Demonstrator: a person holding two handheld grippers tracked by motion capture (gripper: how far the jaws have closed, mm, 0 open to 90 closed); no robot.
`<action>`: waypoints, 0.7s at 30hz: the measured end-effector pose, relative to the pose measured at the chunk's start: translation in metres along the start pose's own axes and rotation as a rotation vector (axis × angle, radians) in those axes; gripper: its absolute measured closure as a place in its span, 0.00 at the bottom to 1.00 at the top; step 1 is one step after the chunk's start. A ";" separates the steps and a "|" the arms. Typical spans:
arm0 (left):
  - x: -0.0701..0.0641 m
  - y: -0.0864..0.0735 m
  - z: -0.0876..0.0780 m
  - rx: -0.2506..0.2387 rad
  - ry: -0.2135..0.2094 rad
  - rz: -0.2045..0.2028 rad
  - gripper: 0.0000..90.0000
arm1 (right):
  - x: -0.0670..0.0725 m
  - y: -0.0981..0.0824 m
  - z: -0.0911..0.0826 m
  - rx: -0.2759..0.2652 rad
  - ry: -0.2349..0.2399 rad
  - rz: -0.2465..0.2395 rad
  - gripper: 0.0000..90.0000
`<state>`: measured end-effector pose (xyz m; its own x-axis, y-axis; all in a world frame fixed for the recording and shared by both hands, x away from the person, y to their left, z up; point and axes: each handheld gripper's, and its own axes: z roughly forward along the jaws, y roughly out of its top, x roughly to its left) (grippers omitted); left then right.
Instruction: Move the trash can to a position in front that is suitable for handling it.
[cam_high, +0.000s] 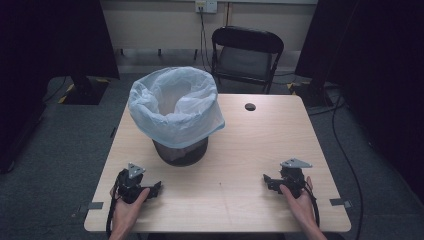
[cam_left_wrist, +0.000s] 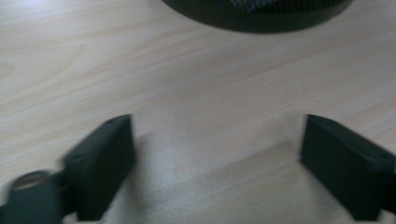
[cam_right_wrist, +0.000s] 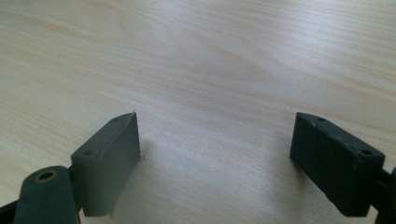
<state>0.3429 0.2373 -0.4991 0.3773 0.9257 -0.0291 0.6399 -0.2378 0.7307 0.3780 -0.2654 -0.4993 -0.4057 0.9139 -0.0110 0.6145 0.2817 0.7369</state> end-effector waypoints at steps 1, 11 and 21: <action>0.001 0.000 -0.001 -0.005 -0.007 -0.010 0.20 | 0.001 0.000 0.000 -0.001 -0.007 0.005 0.16; -0.004 0.017 -0.016 -0.019 -0.099 0.023 0.22 | 0.007 0.010 -0.005 -0.023 0.041 -0.010 0.17; 0.015 0.054 -0.024 -0.119 -0.051 0.008 0.24 | 0.040 0.068 -0.003 -0.181 0.181 -0.078 0.18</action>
<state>0.3665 0.2458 -0.4437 0.4179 0.9068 -0.0554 0.5536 -0.2058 0.8069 0.4012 -0.2102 -0.4476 -0.5713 0.8199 0.0367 0.4527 0.2775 0.8474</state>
